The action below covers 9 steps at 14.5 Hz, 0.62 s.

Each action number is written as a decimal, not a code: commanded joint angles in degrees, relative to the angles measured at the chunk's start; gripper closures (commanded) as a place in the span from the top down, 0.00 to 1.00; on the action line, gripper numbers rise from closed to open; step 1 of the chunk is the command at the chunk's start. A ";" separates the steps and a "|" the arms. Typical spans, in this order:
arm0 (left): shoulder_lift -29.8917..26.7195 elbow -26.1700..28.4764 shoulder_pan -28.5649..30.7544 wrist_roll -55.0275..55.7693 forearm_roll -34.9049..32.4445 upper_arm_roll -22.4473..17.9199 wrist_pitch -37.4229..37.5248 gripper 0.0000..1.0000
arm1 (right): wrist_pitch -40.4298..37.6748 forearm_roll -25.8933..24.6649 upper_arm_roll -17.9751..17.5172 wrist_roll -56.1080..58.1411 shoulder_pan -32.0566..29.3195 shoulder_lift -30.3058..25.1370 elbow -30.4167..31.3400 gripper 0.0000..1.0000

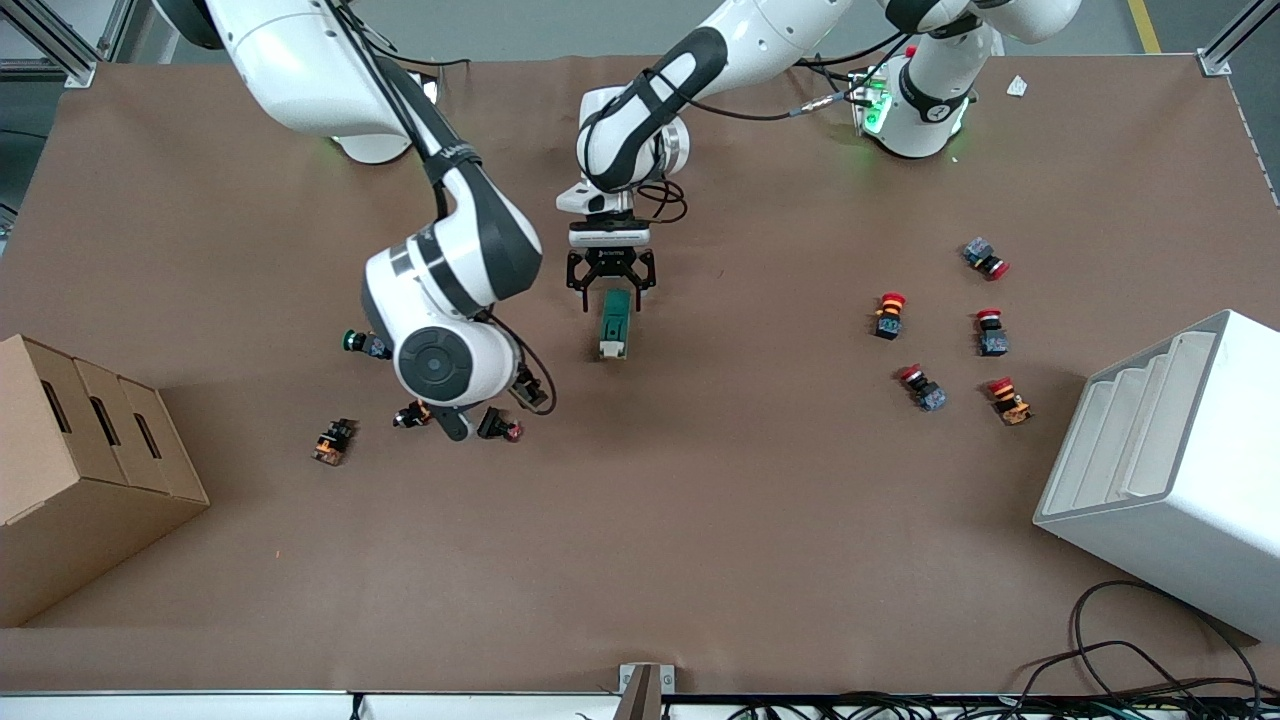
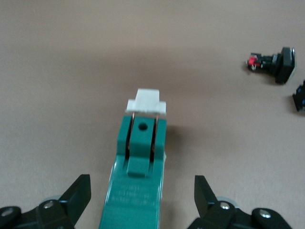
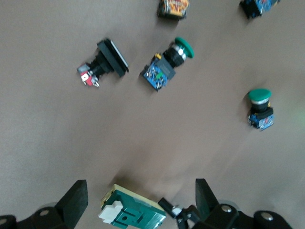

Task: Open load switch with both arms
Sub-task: 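Hold the switch with the left gripper while the right gripper approaches, then position the right gripper against the raised white handle of the switch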

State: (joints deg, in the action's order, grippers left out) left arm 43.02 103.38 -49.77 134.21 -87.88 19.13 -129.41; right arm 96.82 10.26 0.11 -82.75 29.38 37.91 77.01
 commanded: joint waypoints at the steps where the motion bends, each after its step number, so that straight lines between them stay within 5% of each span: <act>1: -0.49 2.17 -1.38 2.72 -3.42 -0.33 0.47 0.96 | 1.96 2.12 0.42 -5.47 1.91 2.60 -1.43 1.00; 9: 0.04 5.87 -2.61 11.51 -12.49 -0.41 4.42 0.96 | 8.11 4.84 0.33 -16.47 7.18 8.05 -1.25 1.00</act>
State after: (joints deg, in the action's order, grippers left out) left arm 43.19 108.76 -51.05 143.67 -99.02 19.04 -127.02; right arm 104.08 12.60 0.07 -97.17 35.70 44.63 76.93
